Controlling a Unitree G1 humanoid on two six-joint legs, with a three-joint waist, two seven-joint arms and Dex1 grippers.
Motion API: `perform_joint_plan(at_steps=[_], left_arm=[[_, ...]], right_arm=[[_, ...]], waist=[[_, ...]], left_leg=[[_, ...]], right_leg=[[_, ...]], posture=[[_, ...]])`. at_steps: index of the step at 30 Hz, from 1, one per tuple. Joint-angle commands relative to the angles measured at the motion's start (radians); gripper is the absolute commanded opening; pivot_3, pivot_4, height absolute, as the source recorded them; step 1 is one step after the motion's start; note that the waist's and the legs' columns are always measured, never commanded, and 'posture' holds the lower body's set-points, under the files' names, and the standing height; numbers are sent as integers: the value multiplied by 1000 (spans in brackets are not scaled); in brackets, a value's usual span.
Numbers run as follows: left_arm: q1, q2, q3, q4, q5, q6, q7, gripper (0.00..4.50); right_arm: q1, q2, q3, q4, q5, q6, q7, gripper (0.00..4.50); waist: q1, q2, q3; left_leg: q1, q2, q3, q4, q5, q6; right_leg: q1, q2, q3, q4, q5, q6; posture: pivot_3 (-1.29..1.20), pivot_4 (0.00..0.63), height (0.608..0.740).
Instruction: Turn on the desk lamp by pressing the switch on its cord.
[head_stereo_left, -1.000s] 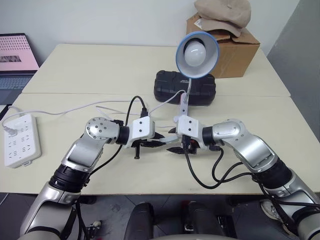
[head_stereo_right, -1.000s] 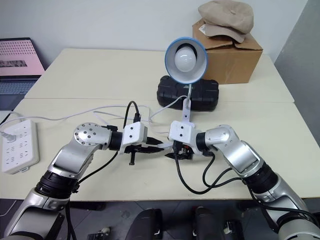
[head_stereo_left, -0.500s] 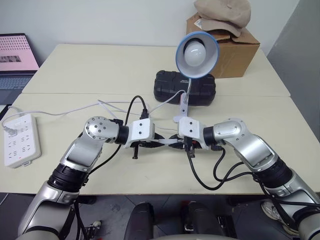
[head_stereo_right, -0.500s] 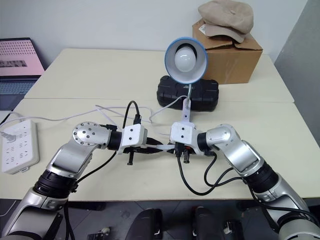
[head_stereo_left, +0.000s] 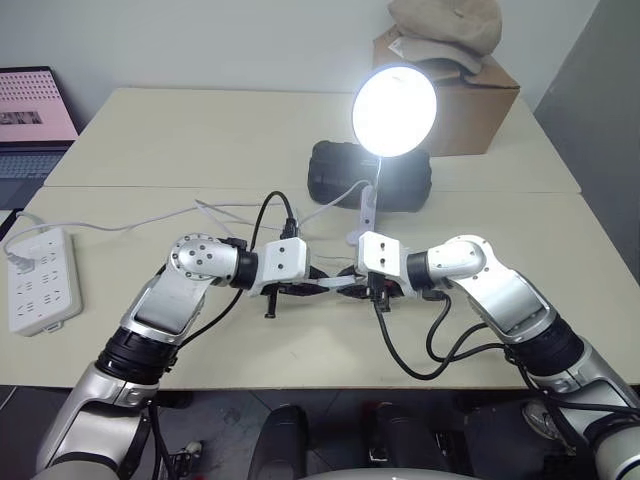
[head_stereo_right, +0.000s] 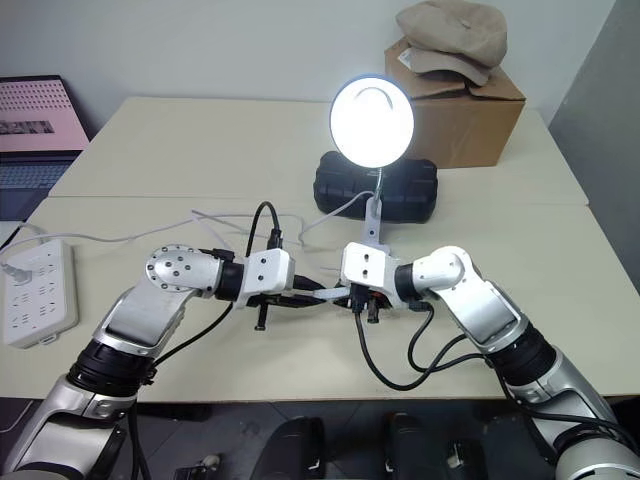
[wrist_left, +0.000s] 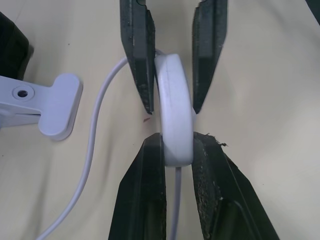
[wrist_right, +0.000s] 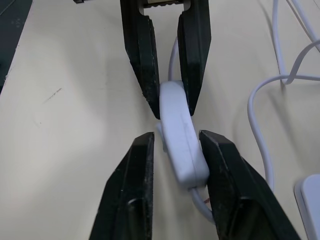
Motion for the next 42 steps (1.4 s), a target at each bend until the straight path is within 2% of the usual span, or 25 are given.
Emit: perform_joint_plan(at_steps=[1,2,7,8,10,17,24,26,30,34,37,41,42], left_arm=[[-20,4,24,-9,-6,-11,12,404],[-20,5,23,-9,-6,-12,11,404],[-20,9,23,-2,-6,-16,6,404],[-18,10,24,-1,-7,-16,6,404],[-5,8,28,9,-8,-5,16,404],[55,-25,9,126,72,-88,125,404],[47,-27,-1,198,102,-145,124,404],[45,-23,-1,187,81,-139,93,1113],[47,-12,18,171,60,-132,64,1817],[77,15,55,113,28,-103,58,2766],[156,53,132,17,-27,-68,81,3381],[307,122,250,-141,-110,28,88,3381],[357,133,317,-196,-155,89,110,3381]], right_arm=[[0,1,-31,-39,24,-8,19,2179],[0,-2,-33,-41,26,-7,22,2576],[3,-14,-56,-65,49,-4,33,3732],[5,-19,-63,-70,50,-5,32,4141],[12,-34,-78,-85,51,-7,28,4491],[96,-98,-178,-171,61,38,-32,4500],[203,-143,-256,-301,110,134,-75,4500],[214,-143,-264,-312,114,149,-92,4500],[226,-149,-265,-318,118,154,-112,4500],[235,-161,-257,-312,117,140,-117,4500],[231,-164,-254,-300,120,125,-114,4500],[228,-169,-263,-278,122,94,-108,4500],[232,-168,-277,-270,125,78,-110,4500]], waist=[[0,0,0],[0,0,0],[0,0,0],[0,0,0],[0,0,0],[1,0,0],[1,0,0],[1,0,0],[0,0,0],[0,0,0],[-1,0,0],[-6,0,0],[-6,0,0]], left_leg=[[0,0,0,0,0,0],[0,0,0,0,0,0],[0,0,0,0,0,0],[0,0,0,0,0,0],[0,0,0,0,0,0],[0,0,0,0,0,0],[1,0,0,0,0,0],[1,0,0,0,0,0],[2,0,0,0,0,1],[1,0,0,0,0,1],[1,0,0,0,0,1],[2,0,0,-1,0,1],[2,1,0,-1,0,1]], right_leg=[[0,0,0,0,0,0],[0,0,0,0,0,0],[0,0,0,0,0,0],[0,0,0,0,0,0],[0,0,0,0,0,0],[0,0,0,0,0,0],[1,-1,0,0,0,0],[1,0,0,0,1,1],[1,0,0,0,1,1],[1,0,0,0,1,1],[1,0,1,-1,1,1],[1,0,1,-1,1,1],[1,0,0,0,1,1]], posture=[[0,150,740],[0,150,740],[0,150,740],[0,150,740],[0,150,740],[0,150,740],[0,150,740],[0,150,740],[0,150,740],[0,150,740],[0,150,740],[0,150,740],[0,150,740]])
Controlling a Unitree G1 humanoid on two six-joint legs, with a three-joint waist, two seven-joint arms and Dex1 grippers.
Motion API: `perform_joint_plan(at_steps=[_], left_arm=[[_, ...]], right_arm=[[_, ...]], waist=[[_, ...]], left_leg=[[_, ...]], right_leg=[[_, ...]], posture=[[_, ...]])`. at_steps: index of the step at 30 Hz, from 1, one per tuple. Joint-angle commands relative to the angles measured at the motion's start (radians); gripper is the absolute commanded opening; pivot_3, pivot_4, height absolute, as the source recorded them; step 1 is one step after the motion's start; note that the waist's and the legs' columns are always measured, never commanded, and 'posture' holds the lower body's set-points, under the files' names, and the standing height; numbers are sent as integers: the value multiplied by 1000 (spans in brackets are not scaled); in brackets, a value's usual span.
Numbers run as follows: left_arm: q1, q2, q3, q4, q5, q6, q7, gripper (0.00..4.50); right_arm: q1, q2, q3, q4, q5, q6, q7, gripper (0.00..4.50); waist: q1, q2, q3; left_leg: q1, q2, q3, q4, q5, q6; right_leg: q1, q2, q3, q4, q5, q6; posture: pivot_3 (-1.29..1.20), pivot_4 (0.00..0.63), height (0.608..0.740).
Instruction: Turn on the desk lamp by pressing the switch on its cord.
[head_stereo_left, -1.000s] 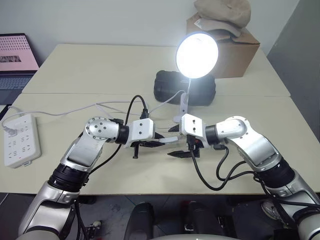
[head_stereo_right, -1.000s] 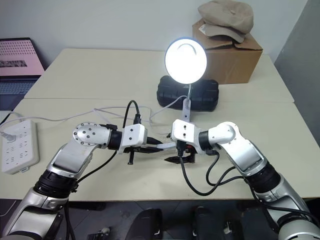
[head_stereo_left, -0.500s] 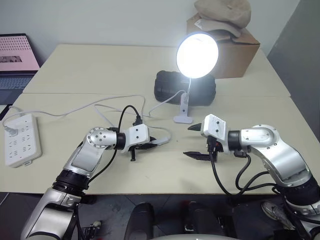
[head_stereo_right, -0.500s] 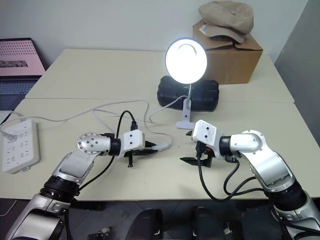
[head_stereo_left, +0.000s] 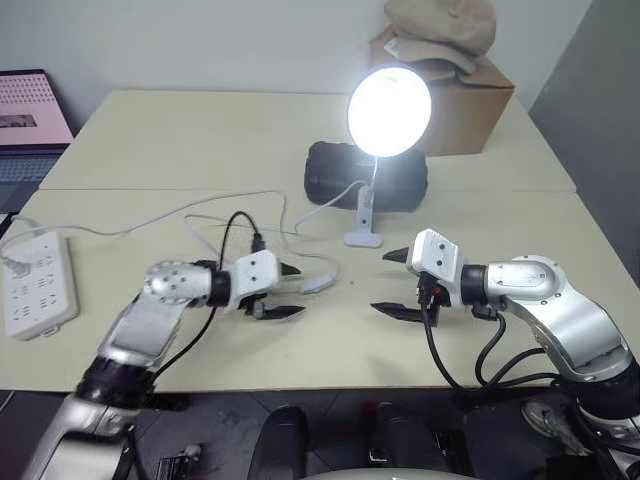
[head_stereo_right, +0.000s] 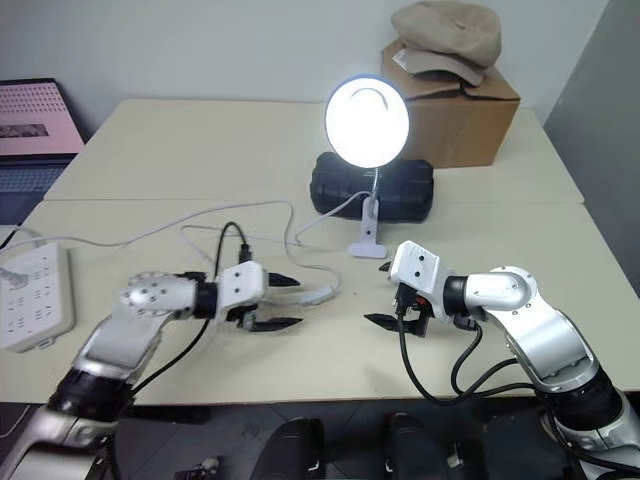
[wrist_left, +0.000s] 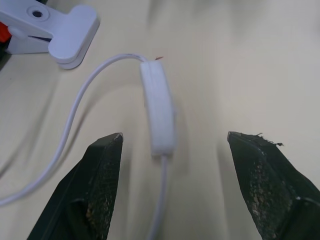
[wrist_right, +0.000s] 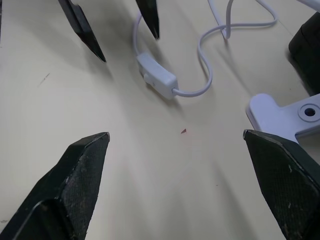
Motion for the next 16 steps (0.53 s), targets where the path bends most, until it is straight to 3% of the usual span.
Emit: perform_joint_plan(at_steps=[1,9,16], left_arm=[[137,48,211,-202,-148,156,54,3381],[412,85,535,-421,-251,341,138,3381],[494,58,595,-476,-314,375,169,3381]], right_arm=[[3,-4,-59,5,11,-67,-4,4500],[79,-35,-212,50,88,-161,45,4500],[137,-74,-294,75,125,-237,95,4500]], waist=[[1,0,0],[7,-2,0],[10,-2,-1]], left_leg=[[0,0,0,0,0,0],[2,-1,0,0,0,0],[1,-1,-1,0,0,0]], right_leg=[[0,0,0,0,0,0],[2,-2,-1,-1,0,0],[2,-2,-1,-1,0,0]], posture=[[0,150,740],[0,150,740],[0,150,740]])
